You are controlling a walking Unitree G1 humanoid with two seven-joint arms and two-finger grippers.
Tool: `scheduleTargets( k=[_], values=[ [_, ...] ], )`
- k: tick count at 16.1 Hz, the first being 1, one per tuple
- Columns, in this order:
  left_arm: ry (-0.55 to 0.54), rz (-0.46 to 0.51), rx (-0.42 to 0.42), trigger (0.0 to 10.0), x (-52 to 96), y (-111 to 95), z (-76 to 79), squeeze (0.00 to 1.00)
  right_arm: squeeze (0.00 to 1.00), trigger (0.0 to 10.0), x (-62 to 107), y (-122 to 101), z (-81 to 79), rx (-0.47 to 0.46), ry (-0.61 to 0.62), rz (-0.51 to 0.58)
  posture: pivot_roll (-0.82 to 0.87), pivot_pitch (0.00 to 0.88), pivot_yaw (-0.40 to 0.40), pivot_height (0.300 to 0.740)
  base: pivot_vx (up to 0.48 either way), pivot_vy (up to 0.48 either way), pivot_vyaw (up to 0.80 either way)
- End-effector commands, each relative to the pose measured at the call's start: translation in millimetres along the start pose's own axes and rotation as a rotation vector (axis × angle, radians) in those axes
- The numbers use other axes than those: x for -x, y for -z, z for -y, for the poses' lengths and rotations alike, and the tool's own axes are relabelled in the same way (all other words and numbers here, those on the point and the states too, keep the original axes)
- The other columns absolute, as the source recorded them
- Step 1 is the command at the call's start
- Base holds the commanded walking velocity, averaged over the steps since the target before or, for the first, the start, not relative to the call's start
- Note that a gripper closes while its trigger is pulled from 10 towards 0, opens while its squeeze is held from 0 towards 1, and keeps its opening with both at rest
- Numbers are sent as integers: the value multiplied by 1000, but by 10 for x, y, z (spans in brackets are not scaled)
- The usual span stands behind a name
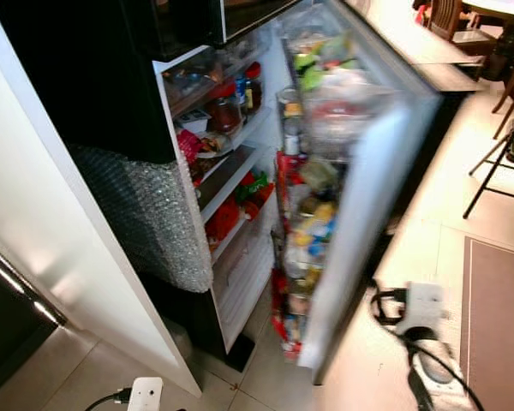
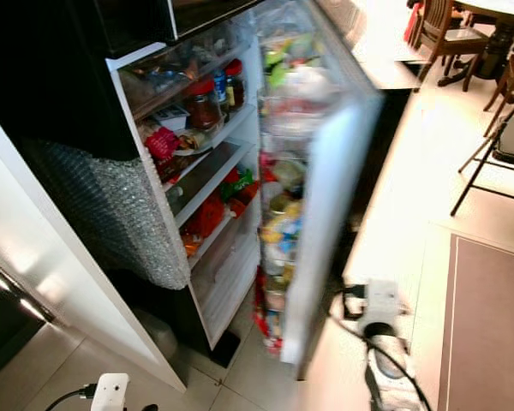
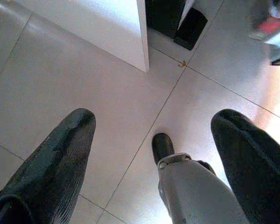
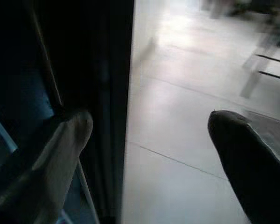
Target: Restocking fridge
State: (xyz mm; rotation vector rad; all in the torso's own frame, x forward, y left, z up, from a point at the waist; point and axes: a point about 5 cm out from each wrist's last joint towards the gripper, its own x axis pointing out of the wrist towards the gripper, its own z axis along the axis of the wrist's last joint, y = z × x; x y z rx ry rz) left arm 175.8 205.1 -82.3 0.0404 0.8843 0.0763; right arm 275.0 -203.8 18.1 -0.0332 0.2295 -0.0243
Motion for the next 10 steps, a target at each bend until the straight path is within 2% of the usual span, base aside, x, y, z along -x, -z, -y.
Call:
scheduleTargets(
  k=[1, 3, 4, 8, 10],
  values=[
    [-5, -15, -8, 10000, 5, 30, -4, 0, 0, 10000, -24, -41, -269, 10, -162, 15, -15, 0, 16, 740, 0, 0, 0],
    [-7, -14, -6, 10000, 2, 21, 0, 0, 0, 10000, 17, 12, -375, -17, -329, -31, -16, 0, 14, 740, 0, 0, 0],
    [-7, -14, -5, 10000, 2, 22, 1, 0, 0, 10000, 35, 36, -387, 13, -362, -40, -16, 0, 14, 740, 0, 0, 0],
    [-5, -14, -3, 10000, 4, 28, 2, 0, 0, 10000, 27, 146, -244, 12, -266, -109, -17, 0, 9, 740, 0, 0, 0],
    [-4, -10, -3, 10000, -1, 11, 7, 0, 0, 10000, 71, 342, -120, -33, -173, -226, -14, 0, 11, 740, 0, 0, 0]
  ],
)
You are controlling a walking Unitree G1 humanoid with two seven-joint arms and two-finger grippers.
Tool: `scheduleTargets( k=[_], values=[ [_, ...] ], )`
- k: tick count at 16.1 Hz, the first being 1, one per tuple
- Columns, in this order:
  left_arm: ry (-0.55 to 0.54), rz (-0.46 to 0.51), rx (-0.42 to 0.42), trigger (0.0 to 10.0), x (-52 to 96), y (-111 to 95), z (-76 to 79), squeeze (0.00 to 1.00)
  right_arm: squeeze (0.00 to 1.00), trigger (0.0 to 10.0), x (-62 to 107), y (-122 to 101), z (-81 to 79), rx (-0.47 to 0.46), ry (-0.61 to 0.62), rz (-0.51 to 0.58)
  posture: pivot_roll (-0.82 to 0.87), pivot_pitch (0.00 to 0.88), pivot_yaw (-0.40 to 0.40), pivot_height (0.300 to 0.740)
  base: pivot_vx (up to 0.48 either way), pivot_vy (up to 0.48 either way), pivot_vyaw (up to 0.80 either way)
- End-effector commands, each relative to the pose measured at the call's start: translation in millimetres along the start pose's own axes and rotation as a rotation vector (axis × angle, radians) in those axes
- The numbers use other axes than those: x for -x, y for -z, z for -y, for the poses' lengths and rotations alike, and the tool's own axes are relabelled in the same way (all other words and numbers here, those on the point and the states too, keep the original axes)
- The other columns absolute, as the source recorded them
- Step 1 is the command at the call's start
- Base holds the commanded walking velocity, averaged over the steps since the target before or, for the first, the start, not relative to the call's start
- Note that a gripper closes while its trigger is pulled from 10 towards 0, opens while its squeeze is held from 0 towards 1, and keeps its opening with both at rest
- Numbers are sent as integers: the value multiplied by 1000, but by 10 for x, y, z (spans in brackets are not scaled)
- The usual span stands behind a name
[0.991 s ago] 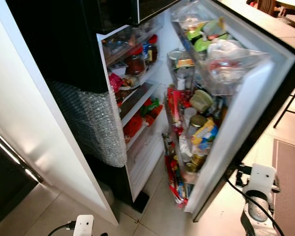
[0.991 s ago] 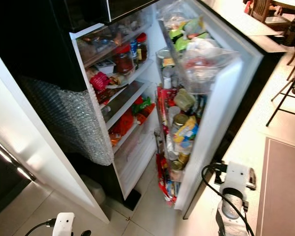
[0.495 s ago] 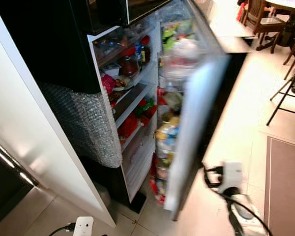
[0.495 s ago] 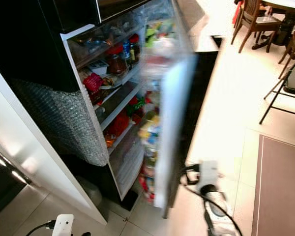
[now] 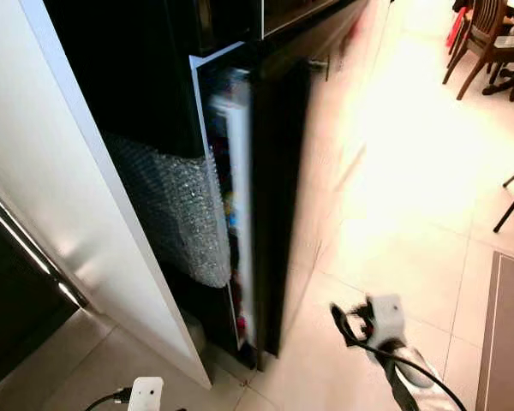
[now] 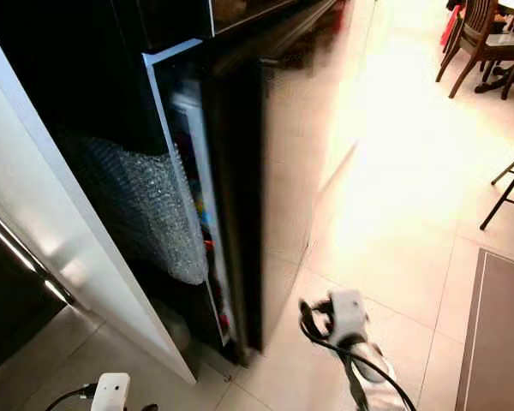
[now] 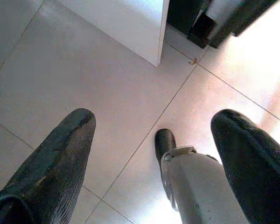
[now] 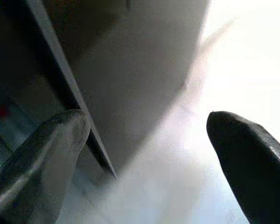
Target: Restocking fridge
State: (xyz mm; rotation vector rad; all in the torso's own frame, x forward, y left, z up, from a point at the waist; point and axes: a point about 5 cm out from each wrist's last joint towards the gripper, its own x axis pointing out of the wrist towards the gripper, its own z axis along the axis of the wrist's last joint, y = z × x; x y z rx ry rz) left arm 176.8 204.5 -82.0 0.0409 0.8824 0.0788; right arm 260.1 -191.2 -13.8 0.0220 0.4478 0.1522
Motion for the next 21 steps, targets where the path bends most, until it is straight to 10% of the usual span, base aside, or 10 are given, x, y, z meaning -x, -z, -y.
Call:
scheduleTargets(
  k=[1, 4, 7, 21],
  values=[
    [-2, -7, -3, 10000, -2, 5, 6, 0, 0, 10000, 36, 127, 79, -50, 57, -68, -14, 0, 10, 740, 0, 0, 0],
    [-4, 3, 1, 10000, -12, -31, 24, 0, 0, 10000, 182, 508, 142, -209, 163, -250, -17, 0, 8, 740, 0, 0, 0],
    [-5, 13, 13, 10000, -17, -53, 47, 0, 0, 10000, 445, 950, 91, -150, 179, -478, 0, 0, 2, 740, 0, 0, 0],
    [-25, -52, -13, 10000, 33, 131, -43, 0, 0, 10000, 537, 1145, -124, -5, 178, -552, 17, 0, 9, 740, 0, 0, 561]
  ],
)
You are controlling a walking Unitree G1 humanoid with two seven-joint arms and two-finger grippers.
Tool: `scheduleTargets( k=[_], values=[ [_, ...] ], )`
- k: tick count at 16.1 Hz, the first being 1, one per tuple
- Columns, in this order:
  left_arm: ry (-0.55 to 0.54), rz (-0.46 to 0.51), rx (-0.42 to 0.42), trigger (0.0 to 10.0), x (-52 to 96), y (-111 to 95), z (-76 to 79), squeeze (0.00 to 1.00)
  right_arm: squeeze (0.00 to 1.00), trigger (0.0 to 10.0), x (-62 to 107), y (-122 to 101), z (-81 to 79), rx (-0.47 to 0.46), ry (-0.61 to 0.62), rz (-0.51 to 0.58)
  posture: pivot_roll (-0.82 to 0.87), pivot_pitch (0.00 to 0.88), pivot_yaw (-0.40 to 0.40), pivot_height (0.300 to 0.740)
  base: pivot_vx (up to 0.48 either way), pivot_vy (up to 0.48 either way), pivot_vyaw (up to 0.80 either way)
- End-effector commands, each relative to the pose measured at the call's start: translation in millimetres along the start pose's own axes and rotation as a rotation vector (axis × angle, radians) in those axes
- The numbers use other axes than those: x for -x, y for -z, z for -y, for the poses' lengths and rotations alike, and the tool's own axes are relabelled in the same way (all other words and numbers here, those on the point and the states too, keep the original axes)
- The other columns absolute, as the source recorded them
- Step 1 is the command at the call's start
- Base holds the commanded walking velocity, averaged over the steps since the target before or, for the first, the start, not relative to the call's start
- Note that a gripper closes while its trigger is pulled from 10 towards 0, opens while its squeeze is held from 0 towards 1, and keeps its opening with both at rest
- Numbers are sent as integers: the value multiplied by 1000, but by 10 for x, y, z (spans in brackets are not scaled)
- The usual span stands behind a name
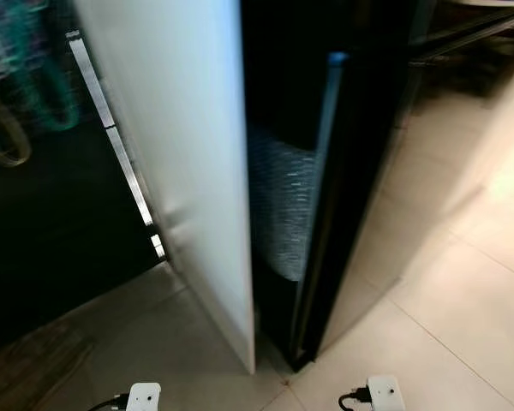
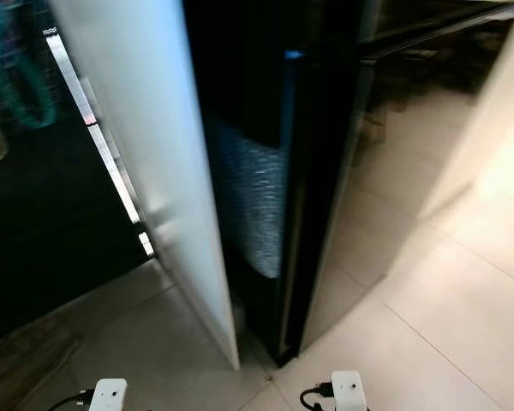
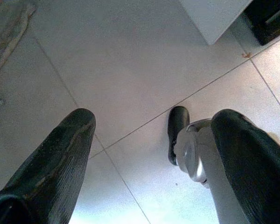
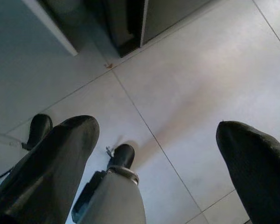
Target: Restocking fridge
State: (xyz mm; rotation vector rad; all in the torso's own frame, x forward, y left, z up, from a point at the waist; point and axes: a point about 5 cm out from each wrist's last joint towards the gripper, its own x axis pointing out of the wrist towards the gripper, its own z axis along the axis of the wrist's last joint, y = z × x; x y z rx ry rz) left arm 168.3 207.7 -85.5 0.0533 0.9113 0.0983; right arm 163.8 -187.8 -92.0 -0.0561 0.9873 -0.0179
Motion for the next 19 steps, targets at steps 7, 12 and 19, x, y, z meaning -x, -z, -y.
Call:
scheduleTargets(
  k=[7, 12, 19],
  values=[
    [9, -47, -41, 10000, 14, 85, 4, 0, 0, 10000, 24, 134, 2, 68, 17, -45, 16, 0, 13, 740, 0, 0, 800],
    [-7, -56, -26, 10000, 23, 116, -11, 0, 0, 10000, 35, 176, 25, 104, 24, -60, 22, 0, 5, 740, 0, 0, 800],
    [-7, -64, -21, 10000, 26, 137, 17, 0, 0, 10000, 42, 200, 53, 127, 23, -71, 23, 0, -3, 740, 0, 0, 800]
  ],
)
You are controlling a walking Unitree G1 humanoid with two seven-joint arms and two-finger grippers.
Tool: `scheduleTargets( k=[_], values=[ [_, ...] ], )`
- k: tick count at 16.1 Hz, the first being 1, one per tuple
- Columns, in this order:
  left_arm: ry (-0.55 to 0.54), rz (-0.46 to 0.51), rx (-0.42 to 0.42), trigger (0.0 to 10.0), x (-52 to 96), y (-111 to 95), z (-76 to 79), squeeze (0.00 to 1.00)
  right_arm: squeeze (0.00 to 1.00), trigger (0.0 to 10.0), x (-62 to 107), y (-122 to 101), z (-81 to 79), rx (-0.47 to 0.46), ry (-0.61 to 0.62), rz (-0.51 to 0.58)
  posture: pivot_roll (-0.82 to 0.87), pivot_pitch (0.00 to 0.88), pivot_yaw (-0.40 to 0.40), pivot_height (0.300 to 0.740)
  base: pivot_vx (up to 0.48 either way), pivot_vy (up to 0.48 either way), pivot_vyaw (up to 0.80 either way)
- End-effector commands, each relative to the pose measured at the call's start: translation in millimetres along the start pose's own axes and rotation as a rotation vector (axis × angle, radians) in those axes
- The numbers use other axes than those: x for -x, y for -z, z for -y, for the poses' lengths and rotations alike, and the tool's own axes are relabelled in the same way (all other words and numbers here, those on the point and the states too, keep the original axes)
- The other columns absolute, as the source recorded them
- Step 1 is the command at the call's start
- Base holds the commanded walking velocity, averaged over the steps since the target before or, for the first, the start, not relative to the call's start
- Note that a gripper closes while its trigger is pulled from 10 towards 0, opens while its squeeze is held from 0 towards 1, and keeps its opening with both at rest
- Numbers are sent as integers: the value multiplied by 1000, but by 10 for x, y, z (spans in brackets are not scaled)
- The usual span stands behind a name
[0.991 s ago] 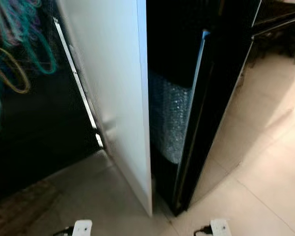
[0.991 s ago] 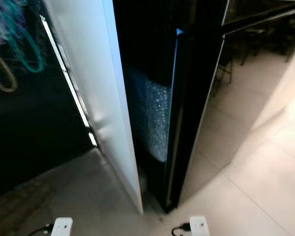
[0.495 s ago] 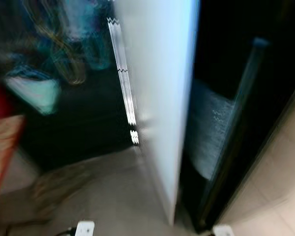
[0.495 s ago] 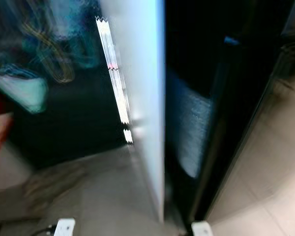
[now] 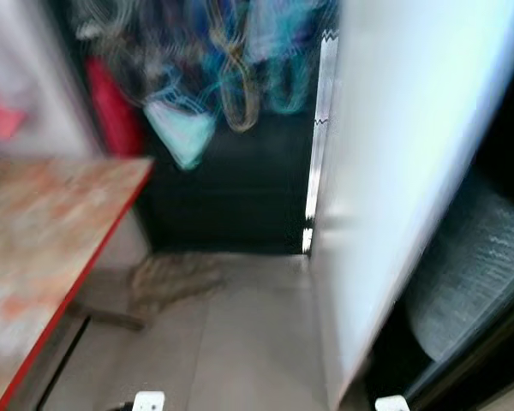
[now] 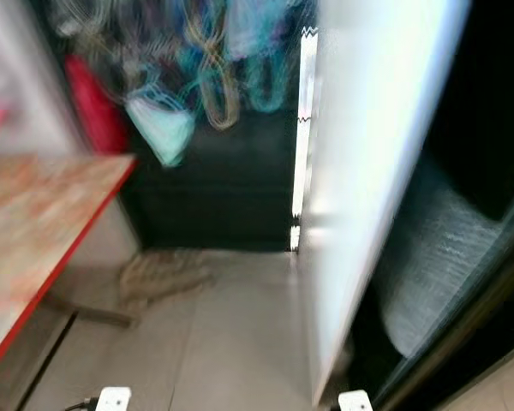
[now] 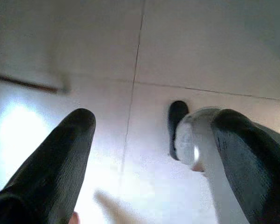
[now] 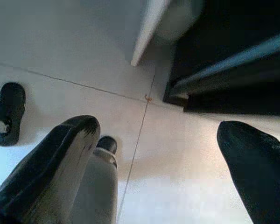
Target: Restocking fridge
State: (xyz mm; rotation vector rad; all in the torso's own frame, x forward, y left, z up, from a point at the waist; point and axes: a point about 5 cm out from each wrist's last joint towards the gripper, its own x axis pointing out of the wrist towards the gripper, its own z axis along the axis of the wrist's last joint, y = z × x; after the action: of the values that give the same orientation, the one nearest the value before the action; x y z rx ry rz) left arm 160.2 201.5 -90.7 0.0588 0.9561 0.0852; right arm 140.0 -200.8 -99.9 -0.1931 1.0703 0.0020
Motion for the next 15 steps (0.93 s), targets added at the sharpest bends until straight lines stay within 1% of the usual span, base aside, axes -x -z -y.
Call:
scheduleTargets(
  k=[1, 4, 8, 9, 13, 15],
  values=[
    [-18, -21, -6, 10000, 8, 45, -33, 0, 0, 10000, -10, -52, -65, 3, -19, 13, 23, 0, -4, 740, 0, 0, 800],
    [-32, -12, 22, 10000, 0, 9, -31, 0, 0, 10000, -13, -73, -40, 8, -13, 16, 25, 0, -14, 740, 0, 0, 800],
    [-38, -1, 29, 10000, -10, -34, -33, 0, 0, 10000, -16, -95, -12, 15, -13, 19, 37, 0, -30, 740, 0, 0, 800],
    [-43, 4, 44, 10000, -11, -44, -28, 0, 0, 10000, -18, -107, -4, 19, -14, 22, 39, 0, -29, 740, 0, 0, 800],
    [-38, 16, 38, 10000, -18, -80, -16, 0, 0, 10000, -21, -129, -29, 41, -34, 25, 38, 0, -23, 740, 0, 0, 800],
    [-36, 23, 38, 10000, -22, -99, -5, 0, 0, 10000, -17, -102, -5, 39, -30, 18, 41, 2, -24, 740, 0, 0, 800]
  ],
)
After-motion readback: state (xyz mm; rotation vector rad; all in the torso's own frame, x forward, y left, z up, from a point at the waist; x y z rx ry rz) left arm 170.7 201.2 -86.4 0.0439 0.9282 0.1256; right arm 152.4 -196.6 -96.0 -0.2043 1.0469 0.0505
